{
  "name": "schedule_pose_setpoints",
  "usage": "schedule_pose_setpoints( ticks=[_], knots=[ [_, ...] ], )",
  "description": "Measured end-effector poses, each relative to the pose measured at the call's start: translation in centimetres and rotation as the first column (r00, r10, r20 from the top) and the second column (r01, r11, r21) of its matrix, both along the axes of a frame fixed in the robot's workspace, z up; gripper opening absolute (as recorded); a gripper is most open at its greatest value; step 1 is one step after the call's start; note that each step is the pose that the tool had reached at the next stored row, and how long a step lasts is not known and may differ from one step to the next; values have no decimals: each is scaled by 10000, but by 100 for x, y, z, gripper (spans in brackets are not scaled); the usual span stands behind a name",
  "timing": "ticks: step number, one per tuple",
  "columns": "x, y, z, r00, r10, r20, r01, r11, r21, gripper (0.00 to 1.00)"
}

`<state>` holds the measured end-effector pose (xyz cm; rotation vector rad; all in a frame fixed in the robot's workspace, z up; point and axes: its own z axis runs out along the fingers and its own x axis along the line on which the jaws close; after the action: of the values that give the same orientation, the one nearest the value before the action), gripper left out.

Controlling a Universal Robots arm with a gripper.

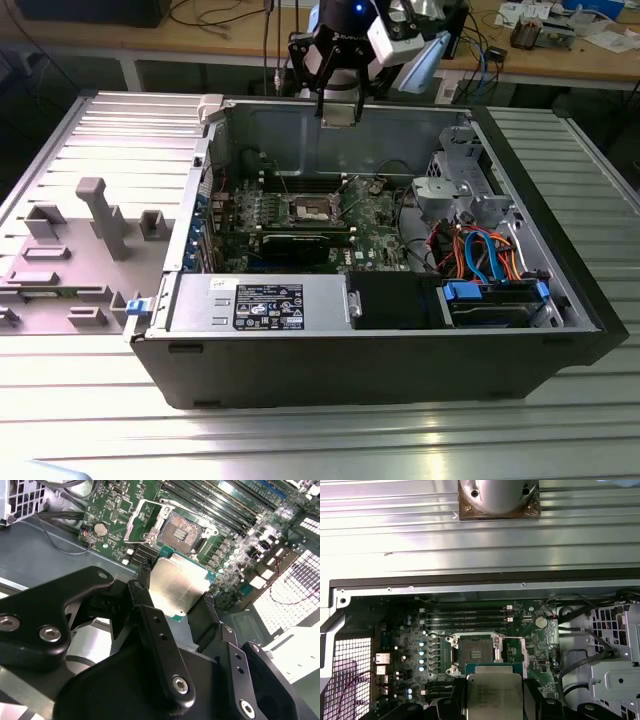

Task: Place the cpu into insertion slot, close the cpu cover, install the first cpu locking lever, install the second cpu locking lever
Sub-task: 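Place the cpu into insertion slot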

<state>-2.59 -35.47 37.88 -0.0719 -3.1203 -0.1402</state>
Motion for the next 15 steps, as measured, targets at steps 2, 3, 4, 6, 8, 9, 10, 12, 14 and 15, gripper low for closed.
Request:
schedule_pose_setpoints(
  ticks=[2, 3, 4, 6, 8, 9, 10, 12, 14, 15],
  knots=[
    [0, 0, 0, 10000, -87, -1, 87, 10000, -1, 54],
    [0, 0, -1, 10000, -91, 0, 91, 10000, 0, 54],
    [-1, 0, -1, 10000, -92, 0, 92, 10000, 0, 54],
    [-1, 0, 0, 10000, -93, 0, 93, 10000, 0, 54],
    [0, 0, -1, 10000, -94, 0, 94, 10000, 0, 54],
    [-1, 0, -1, 10000, -94, 0, 94, 10000, 0, 54],
    [-1, 0, -1, 10000, -94, 0, 94, 10000, 0, 54],
    [0, 0, 0, 10000, -95, 0, 95, 10000, 0, 54],
    [-1, -1, -1, 9999, -113, 0, 113, 9999, 1, 54],
    [-1, -5, -1, 9999, -124, 1, 124, 9999, 1, 54]
  ],
)
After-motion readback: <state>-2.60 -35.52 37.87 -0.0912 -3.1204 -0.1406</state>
